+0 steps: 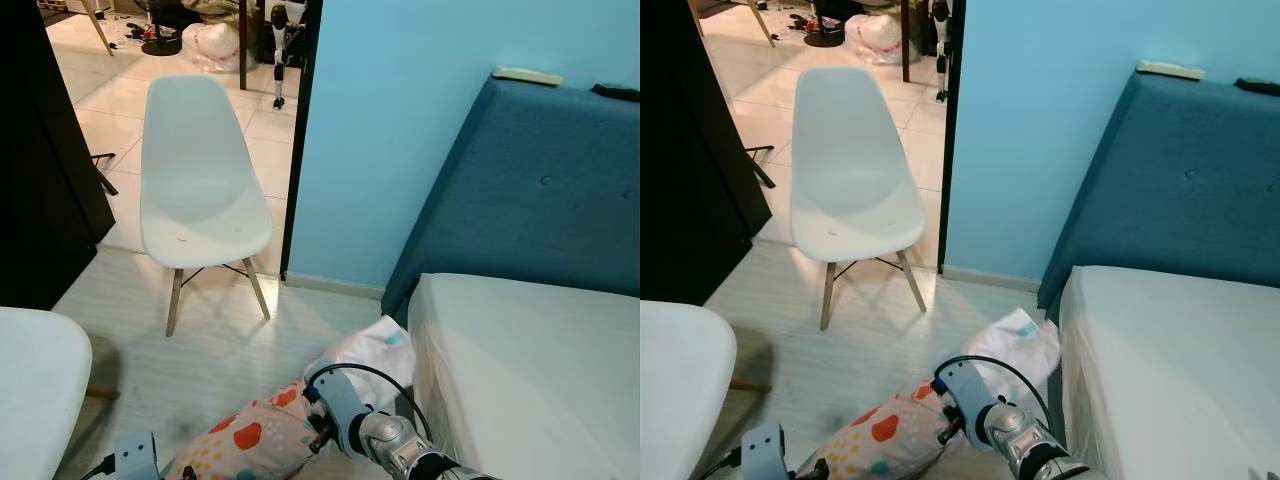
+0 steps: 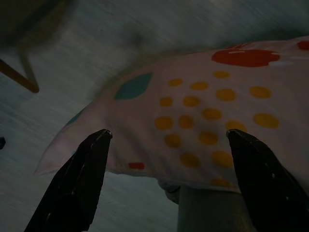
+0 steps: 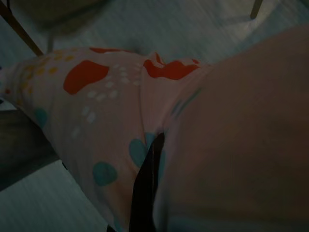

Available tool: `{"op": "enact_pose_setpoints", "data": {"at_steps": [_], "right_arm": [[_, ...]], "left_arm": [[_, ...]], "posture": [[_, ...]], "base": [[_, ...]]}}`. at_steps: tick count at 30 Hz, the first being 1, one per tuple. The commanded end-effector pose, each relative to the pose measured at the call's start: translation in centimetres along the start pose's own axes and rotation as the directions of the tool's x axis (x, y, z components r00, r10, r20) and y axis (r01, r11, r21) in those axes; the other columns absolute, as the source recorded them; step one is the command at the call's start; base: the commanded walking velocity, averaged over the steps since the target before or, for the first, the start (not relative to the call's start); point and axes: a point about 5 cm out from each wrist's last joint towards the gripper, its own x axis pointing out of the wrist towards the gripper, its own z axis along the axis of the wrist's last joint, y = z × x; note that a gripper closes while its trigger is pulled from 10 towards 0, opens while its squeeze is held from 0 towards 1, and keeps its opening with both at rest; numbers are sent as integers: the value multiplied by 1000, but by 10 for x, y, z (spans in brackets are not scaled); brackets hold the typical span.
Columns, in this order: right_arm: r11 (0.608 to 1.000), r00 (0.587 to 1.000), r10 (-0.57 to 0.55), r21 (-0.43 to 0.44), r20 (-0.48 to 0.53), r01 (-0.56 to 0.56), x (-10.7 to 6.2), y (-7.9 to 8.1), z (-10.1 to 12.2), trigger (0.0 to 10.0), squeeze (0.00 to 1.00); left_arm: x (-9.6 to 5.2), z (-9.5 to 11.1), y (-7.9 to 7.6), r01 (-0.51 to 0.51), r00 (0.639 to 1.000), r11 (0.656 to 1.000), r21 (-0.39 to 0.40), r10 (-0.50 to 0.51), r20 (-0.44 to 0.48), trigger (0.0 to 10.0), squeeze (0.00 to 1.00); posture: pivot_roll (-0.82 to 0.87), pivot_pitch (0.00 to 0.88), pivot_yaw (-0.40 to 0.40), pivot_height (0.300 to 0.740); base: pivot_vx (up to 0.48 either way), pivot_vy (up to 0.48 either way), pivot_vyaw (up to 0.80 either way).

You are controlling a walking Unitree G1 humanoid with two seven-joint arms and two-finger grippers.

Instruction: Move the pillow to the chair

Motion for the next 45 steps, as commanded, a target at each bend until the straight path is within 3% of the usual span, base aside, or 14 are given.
{"op": "enact_pose_setpoints", "data": {"at_steps": [1,10,12,15,22,29,33,45], "right_arm": [[1000,999,-8,9,52,8,-1,-3,6,10000,0],[999,998,-39,-21,58,41,0,-6,11,10000,0],[997,998,-55,-52,-11,54,-2,-5,-3,10000,0],[997,998,-56,-58,-27,54,-3,-5,-7,10000,0],[999,999,-45,-19,-14,45,-3,-4,-7,10000,0],[999,991,-31,-46,-132,25,-6,2,-31,10000,0],[996,984,23,-75,-177,-37,-6,15,-45,10000,0],[995,983,9,-99,-181,-28,-8,8,-42,10000,0]], "left_arm": [[-3,-9,0,-7,999,1000,-5,7,-32,10000,0],[-3,-9,0,-2,1000,1000,3,2,-27,10000,0],[-2,-9,-4,21,999,999,38,-20,-32,10000,0],[-2,-9,-6,29,999,998,50,-27,-33,10000,0],[-1,-6,-11,39,999,998,49,-38,-17,10000,0],[-1,-9,-16,76,996,993,91,-71,-50,10000,0],[-1,-9,-18,86,995,991,104,-81,-52,10000,0],[0,-6,-21,102,994,988,116,-96,-56,10000,0]], "posture": [[109,66,-126,740],[112,69,-125,740],[123,61,-133,740],[126,61,-136,740],[117,73,-140,740],[120,69,-134,740],[122,70,-140,740],[105,67,-140,740]], "base": [[0,0,0],[0,0,0],[0,0,0],[0,0,0],[0,0,0],[0,0,0],[0,0,0],[0,0,0]]}}
